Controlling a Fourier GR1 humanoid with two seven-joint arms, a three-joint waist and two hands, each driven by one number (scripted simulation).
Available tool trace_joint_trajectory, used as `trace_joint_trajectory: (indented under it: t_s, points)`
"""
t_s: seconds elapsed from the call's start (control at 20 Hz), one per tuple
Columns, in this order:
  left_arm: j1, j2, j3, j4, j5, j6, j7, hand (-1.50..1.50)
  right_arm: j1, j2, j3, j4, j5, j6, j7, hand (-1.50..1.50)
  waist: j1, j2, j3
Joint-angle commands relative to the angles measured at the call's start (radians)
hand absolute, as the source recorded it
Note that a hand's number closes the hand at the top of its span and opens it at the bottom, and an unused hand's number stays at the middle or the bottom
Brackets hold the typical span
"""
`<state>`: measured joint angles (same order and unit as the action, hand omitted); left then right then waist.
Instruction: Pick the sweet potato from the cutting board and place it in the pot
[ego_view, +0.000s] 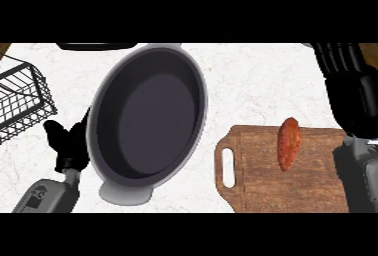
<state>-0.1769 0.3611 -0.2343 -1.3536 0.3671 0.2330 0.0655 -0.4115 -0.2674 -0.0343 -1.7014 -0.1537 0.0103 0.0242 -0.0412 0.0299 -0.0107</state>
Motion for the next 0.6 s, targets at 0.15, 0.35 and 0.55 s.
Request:
trace_joint_trajectory:
  t_s: [0.15, 0.35, 0.55]
  points:
    - [0.044, 0.154, 0.037, 0.089, -0.138, 0.053, -0.021, 0.0, 0.12, 0.025, -0.003, 0.053, 0.235, -0.255, 0.151, 1.5, 0.036, -0.029, 0.009]
    - [0.075, 0.203, 0.078, 0.118, -0.126, 0.084, 0.05, 0.0, 0.19, -0.153, -0.138, 0.122, 0.523, -0.459, 0.179, 1.5, -0.028, -0.029, -0.002]
    - [0.07, 0.223, 0.067, 0.113, -0.144, 0.086, 0.092, 0.0, 0.246, -0.026, -0.071, 0.096, 0.785, -0.723, 0.208, -1.5, 0.021, -0.031, 0.006]
